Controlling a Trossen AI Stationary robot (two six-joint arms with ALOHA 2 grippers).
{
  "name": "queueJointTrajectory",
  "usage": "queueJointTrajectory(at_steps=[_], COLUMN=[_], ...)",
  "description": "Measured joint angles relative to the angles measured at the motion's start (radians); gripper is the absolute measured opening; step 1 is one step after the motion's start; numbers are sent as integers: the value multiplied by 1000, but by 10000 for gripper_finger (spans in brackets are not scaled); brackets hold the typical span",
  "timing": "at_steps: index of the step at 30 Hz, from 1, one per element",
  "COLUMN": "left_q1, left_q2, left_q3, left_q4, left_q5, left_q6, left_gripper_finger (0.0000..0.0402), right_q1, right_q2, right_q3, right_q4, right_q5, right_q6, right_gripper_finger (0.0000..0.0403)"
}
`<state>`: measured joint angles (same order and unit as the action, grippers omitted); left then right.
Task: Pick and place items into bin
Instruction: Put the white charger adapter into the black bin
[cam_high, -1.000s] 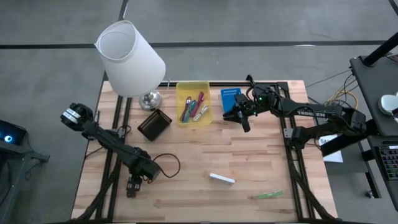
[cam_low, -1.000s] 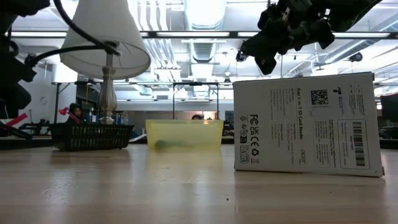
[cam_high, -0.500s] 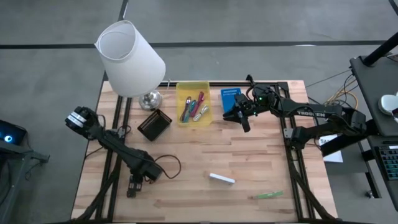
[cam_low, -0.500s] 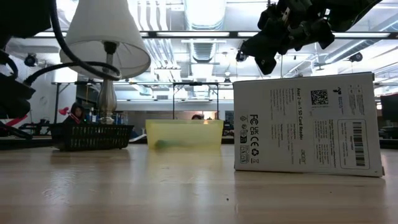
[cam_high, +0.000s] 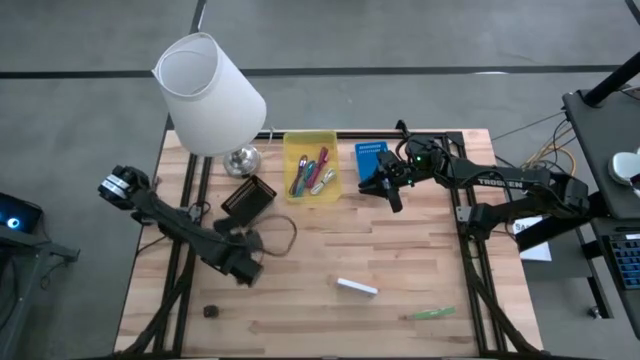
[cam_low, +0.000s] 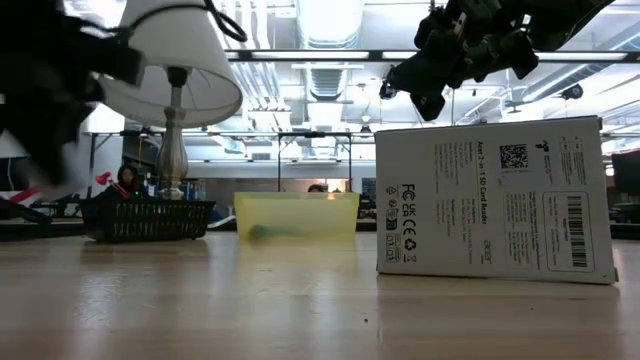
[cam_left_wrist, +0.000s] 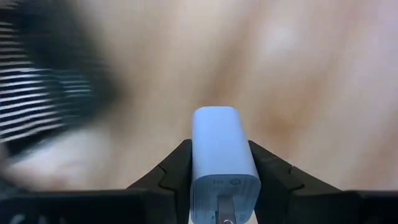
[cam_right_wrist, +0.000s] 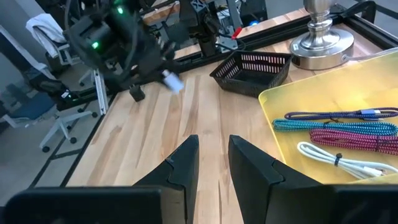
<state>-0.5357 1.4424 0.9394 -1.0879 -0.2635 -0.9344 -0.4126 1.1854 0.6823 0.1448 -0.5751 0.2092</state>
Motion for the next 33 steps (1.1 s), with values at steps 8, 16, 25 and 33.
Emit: queueJointTrajectory(at_steps=[8, 16, 25, 33], left_q1=[59, 138, 233, 275], left_q2=[-41, -35, -37, -37], left_q3=[-14, -70, -150, -170], left_q4=[-137, -134, -124, -123], left_q5=[-285, -329, -384, -426], left_q6=[-366, -369, -369, -333], left_gripper_finger=[102, 102, 102, 105], right_q1=[0, 0, 0, 0], right_q2=[0, 0, 0, 0], right_q3=[0, 0, 0, 0], right_q4=[0, 0, -3, -8], right_q5=[0, 0, 0, 0], right_q6=[5, 19, 19, 19], right_gripper_finger=[77, 77, 77, 77])
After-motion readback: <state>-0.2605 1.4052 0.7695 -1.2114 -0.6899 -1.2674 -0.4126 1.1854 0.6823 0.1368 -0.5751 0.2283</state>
